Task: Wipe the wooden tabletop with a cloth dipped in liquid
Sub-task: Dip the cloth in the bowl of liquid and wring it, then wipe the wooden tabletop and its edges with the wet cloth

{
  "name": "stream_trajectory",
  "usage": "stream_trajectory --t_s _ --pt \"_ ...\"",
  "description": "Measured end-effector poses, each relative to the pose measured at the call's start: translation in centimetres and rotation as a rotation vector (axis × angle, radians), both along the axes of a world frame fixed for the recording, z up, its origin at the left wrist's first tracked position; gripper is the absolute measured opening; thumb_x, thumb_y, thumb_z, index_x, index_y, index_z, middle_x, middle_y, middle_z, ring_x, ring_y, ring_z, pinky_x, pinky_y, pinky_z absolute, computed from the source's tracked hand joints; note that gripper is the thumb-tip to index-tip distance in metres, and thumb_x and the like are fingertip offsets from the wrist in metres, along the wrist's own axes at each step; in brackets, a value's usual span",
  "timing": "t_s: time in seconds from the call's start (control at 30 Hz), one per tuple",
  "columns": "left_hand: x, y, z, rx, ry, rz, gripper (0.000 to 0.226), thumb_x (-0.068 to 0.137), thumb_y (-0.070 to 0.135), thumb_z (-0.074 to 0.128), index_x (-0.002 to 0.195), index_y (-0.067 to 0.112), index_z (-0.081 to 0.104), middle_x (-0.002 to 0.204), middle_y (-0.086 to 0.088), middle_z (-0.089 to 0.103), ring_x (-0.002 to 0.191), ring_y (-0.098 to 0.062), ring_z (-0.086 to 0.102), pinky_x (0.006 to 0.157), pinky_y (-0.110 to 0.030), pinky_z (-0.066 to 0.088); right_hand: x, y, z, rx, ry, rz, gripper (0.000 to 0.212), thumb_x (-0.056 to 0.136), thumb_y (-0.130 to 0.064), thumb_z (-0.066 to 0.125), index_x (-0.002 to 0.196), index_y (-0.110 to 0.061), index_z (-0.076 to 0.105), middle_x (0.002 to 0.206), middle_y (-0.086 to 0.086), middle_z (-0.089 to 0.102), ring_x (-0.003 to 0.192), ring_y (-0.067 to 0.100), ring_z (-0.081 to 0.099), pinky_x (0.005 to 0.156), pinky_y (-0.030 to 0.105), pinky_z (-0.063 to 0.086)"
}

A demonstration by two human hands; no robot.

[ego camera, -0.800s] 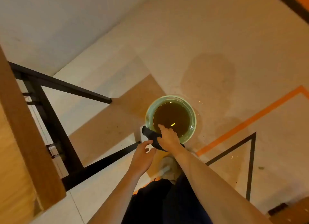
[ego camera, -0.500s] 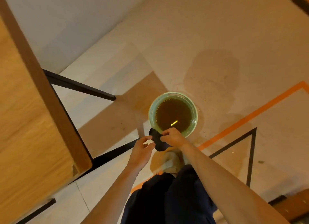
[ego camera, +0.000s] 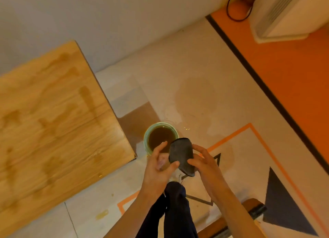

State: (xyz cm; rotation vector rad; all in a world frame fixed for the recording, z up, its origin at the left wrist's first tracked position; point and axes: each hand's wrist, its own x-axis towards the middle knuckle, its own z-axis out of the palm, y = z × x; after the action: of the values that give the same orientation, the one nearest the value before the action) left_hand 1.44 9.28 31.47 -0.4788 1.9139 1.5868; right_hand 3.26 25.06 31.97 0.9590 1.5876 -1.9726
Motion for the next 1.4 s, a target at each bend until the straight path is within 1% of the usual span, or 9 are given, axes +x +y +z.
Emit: stream_trajectory --t_s 0.13,0.3,0.4,0.6,0.8,1.0,1.2,1.3,1.4 --pt "-1.6 -0.1 8.1 0.134 0.095 0.02 0.066 0.083 -0.005 0.075 0.137 0.024 0.05 0.083 -0.004 0.072 0.084 -0.014 0.071 0.082 -0.017 0.053 -0.9 1.0 8.7 0.269 0.263 0.293 0.068 0.087 -0.006 0.067 0.132 -0.048 0.038 0.102 -0.003 0.072 0.092 -0.001 0.065 0.068 0.006 0.047" --pt "-3.2 -2.6 15.6 0.091 0.252 -0.133 0.067 0.084 0.003 0.076 0.138 0.032 0.048 0.068 0.021 0.058 0.073 0.001 0.056 0.087 -0.013 0.046 -3.1 0.5 14.9 0.674 0.502 0.601 0.045 0.07 -0.063 0.07 0.112 -0.052 0.06 0.104 -0.025 0.059 0.103 0.001 0.05 0.081 0.01 0.038" --pt "-3.9 -4.7 18.7 -0.01 0.335 -0.129 0.065 0.084 0.011 0.078 0.132 0.044 0.048 0.078 0.024 0.063 0.076 0.002 0.058 0.086 -0.011 0.044 -5.0 -1.5 17.3 0.73 0.63 0.578 0.03 0.07 -0.039 0.081 0.094 -0.046 0.065 0.104 -0.019 0.053 0.107 -0.001 0.046 0.084 0.005 0.035" --pt "-2.4 -9.0 19.7 -0.223 0.458 0.311 0.031 0.093 0.013 0.067 0.116 0.033 0.063 0.098 0.017 0.066 0.097 -0.006 0.064 0.083 -0.015 0.049 -7.7 -7.3 20.0 0.498 0.649 0.479 0.023 0.08 -0.009 0.074 0.091 -0.028 0.067 0.101 -0.017 0.065 0.101 -0.001 0.058 0.082 0.006 0.043" --pt "-2.3 -11.3 18.8 0.186 0.118 0.382 0.037 0.1 0.04 0.052 0.136 0.042 0.051 0.131 0.027 0.061 0.12 0.011 0.056 0.098 -0.013 0.045 -9.5 -13.8 20.9 0.228 0.531 0.411 0.021 0.088 -0.002 0.063 0.094 -0.021 0.063 0.09 -0.009 0.069 0.087 0.007 0.066 0.074 0.016 0.051" --pt "-5.6 -16.1 17.2 0.426 0.036 0.657 0.046 0.082 0.035 0.078 0.121 0.014 0.066 0.116 -0.01 0.075 0.111 -0.021 0.07 0.09 -0.029 0.057 -11.1 -19.7 19.0 -0.18 0.14 0.239 0.026 0.089 0.005 0.054 0.11 -0.008 0.063 0.103 0.014 0.072 0.098 0.028 0.07 0.079 0.04 0.059" --pt "-8.7 -21.8 15.0 0.458 -0.042 0.513 0.048 0.082 0.039 0.072 0.123 0.014 0.068 0.112 -0.008 0.076 0.108 -0.023 0.071 0.09 -0.038 0.058 -13.6 -23.8 16.4 0.258 0.32 0.35 0.027 0.08 -0.024 0.073 0.106 -0.019 0.071 0.103 -0.003 0.072 0.098 0.007 0.066 0.077 0.019 0.054" --pt "-10.6 -23.9 14.3 0.477 0.006 0.368 0.044 0.08 0.029 0.069 0.122 0.014 0.067 0.11 -0.006 0.077 0.106 -0.021 0.072 0.086 -0.035 0.06 -15.2 -25.3 15.2 -0.024 0.141 0.348 0.063 0.07 -0.048 0.08 0.122 -0.016 0.063 0.117 0.006 0.069 0.11 0.016 0.064 0.091 0.03 0.053" --pt "-12.8 -24.7 13.2 0.418 -0.006 0.341 0.048 0.075 0.027 0.074 0.118 0.012 0.061 0.099 -0.007 0.078 0.096 -0.02 0.075 0.08 -0.039 0.062 -16.7 -26.2 15.2 -0.196 0.0 0.353 0.044 0.09 -0.038 0.061 0.122 -0.007 0.064 0.115 0.016 0.069 0.111 0.027 0.064 0.095 0.037 0.05"
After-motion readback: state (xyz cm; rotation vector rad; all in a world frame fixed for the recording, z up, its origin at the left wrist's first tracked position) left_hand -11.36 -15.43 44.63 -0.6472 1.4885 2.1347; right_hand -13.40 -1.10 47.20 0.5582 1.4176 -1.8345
